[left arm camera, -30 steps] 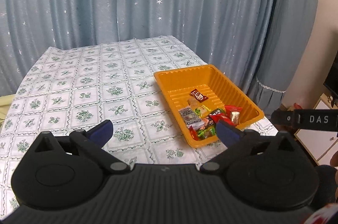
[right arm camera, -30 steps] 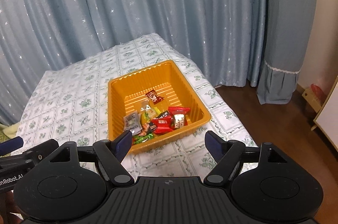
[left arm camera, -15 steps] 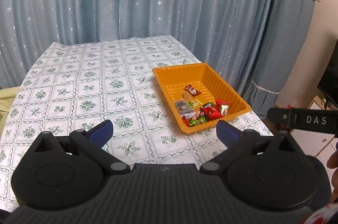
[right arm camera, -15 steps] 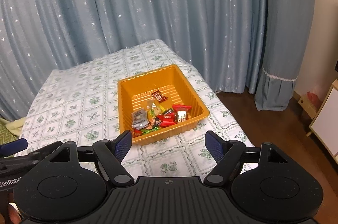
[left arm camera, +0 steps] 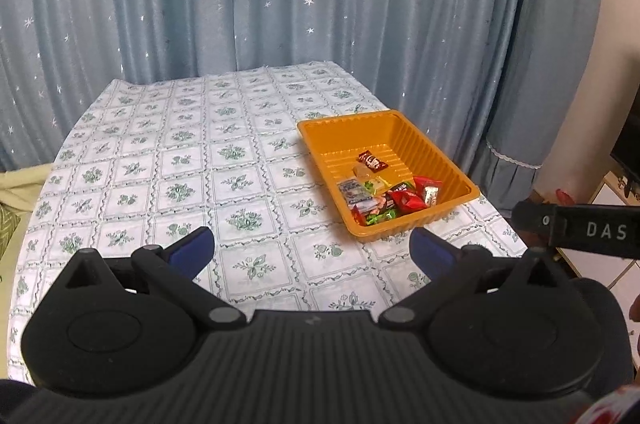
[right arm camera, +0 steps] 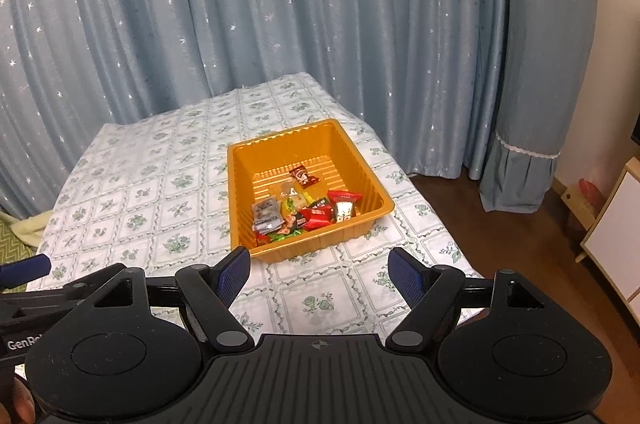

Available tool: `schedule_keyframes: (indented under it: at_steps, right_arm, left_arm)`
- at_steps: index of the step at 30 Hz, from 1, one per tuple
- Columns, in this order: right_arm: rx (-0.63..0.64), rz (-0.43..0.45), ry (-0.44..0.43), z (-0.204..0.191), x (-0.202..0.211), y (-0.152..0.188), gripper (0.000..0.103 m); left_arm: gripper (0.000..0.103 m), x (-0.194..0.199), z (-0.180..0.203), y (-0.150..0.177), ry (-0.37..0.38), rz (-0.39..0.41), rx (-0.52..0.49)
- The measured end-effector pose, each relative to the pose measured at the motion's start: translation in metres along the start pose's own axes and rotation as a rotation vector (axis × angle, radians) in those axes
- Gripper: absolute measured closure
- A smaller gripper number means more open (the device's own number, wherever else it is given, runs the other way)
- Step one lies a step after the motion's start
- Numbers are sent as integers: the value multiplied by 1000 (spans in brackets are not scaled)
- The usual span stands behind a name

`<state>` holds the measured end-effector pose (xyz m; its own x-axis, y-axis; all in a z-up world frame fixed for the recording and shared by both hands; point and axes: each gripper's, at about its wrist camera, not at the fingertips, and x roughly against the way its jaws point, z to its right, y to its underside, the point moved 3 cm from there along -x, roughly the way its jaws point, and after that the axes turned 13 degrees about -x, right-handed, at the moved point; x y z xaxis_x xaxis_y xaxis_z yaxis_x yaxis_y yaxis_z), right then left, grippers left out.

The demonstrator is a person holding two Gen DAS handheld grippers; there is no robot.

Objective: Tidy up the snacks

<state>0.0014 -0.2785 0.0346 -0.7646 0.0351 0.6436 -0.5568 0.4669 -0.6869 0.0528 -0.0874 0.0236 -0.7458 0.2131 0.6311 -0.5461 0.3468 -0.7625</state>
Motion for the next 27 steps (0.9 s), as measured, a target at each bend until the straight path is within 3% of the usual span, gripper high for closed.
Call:
schedule_keyframes:
  at_steps: [27]
  right_arm:
    - [4, -3, -9, -2, -3, 3, 27]
  left_arm:
    - [0, -1, 1, 3, -8, 4, 7]
